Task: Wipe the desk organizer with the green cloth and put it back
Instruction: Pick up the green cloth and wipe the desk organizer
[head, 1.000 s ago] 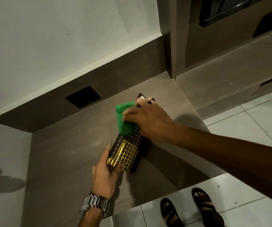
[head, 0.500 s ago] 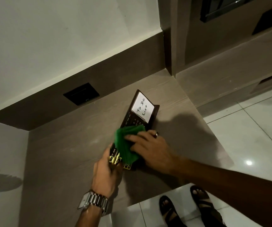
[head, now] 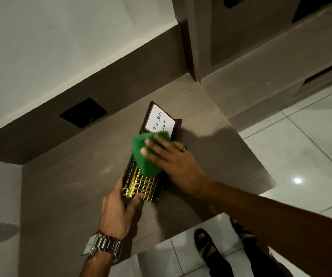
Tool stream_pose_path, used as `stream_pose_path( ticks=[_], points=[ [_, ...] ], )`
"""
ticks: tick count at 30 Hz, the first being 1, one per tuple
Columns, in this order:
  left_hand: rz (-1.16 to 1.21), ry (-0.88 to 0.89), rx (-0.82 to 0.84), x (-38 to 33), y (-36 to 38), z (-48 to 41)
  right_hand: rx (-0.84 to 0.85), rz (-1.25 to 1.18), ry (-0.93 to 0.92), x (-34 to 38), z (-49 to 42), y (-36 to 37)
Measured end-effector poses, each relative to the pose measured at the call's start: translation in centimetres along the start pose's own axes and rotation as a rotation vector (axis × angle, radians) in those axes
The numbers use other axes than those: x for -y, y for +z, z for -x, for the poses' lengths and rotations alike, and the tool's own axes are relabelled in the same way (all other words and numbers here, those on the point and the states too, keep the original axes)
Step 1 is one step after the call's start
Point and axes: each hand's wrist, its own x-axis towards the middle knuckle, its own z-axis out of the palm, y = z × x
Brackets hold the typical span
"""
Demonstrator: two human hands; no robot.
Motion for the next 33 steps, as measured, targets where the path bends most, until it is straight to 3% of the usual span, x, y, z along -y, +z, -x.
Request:
stream_pose_path(
  ticks=[3,7,9,13,16,19,23,26,33],
  points=[
    [0.022,-0.014,0.036,0.1,0.1,0.0,0.061,-0.003,0.131,-1.8,1.5,0.1],
    [-0.034,0.021,0.050,0.1,-0.1,0.0,0.105,-0.110,-0.090,0.3,3.7,1.2],
    [-0.049,0.036,0.040,0.1,-0.1,0.0,0.051,-0.135,-0.097,0.0,2.1,0.7],
    [-0.031,-0.030,0.049,0.0,0.0,-0.1,-0.015,-0.074,0.103,-3.0,-0.4,-1.0],
    [-0.018,-0.038,0.056,-0.2,0.0,-0.1,0.193,0.014,0.283,-3.0,1.6,-0.9],
    [-0.029,-0.025,0.048,-0.3,-0.1,-0.1,0.249,0.030,0.336,-1.5,2.2,-0.8],
    [-0.037,-0.049,0.045,-0.1,-0.1,-0.2,-0.014,-0.148,0.287,0.2,-2.1,-2.4],
    [-0.049,-0.045,0.037,0.1,0.1,-0.2,-0.134,-0.137,0.243,0.5,-4.3,-3.2],
    [-0.051,-0.036,0.042,0.0,0.0,-0.2,0.169,-0.030,0.345,-1.0,0.7,-1.0]
  ],
)
